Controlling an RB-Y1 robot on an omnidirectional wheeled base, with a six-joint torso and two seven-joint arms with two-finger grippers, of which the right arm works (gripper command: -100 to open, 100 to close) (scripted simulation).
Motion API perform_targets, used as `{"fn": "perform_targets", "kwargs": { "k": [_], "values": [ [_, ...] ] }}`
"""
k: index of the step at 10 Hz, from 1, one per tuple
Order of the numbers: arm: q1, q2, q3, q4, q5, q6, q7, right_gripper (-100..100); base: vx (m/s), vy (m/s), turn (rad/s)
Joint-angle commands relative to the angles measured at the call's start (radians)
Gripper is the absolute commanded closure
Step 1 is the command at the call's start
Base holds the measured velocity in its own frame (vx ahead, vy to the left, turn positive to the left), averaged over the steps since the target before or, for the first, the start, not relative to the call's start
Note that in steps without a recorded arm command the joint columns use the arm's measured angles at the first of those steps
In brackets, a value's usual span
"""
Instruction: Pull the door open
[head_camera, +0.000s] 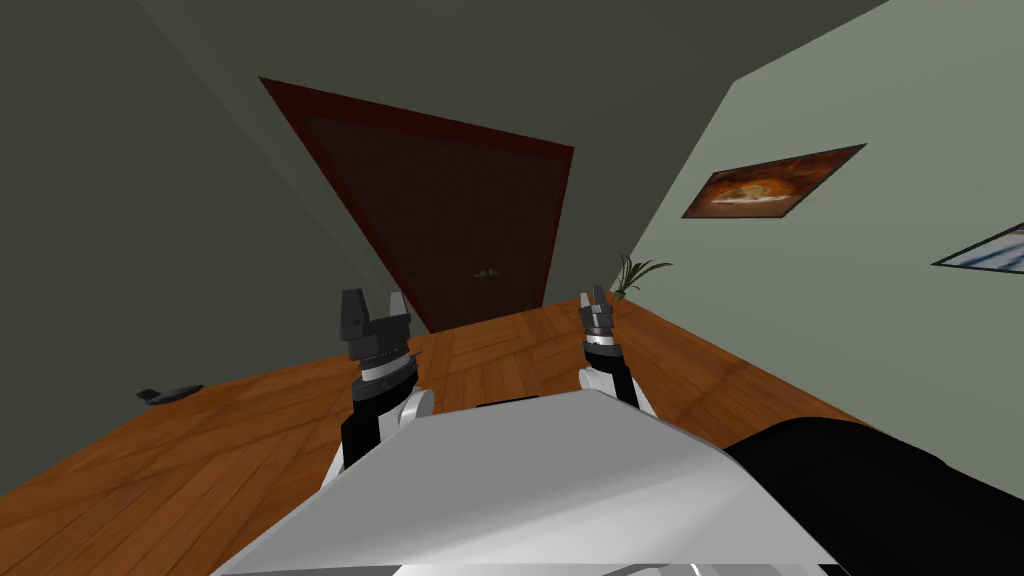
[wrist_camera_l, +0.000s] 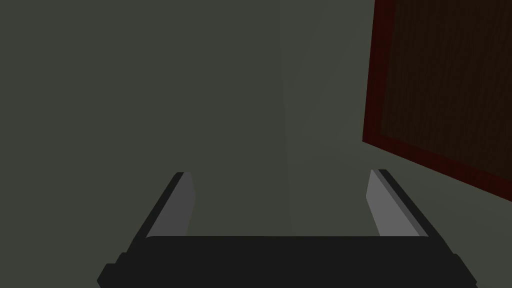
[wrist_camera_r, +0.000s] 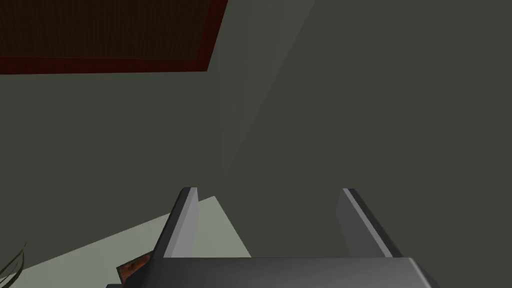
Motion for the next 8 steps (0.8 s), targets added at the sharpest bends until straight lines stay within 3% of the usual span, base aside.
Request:
{"fn": "perform_targets", "kwargs": {
  "k": [1, 8],
  "values": [
    [-0.014, -0.007, -0.002, 0.036, -0.003, -0.007, -0.003, -100, -0.044, -0.001, 0.057],
    [-0.063, -0.026, -0.011, 0.161, -0.014, -0.032, -0.013, -100, 0.105, 0.021, 0.054]
  ]
}}
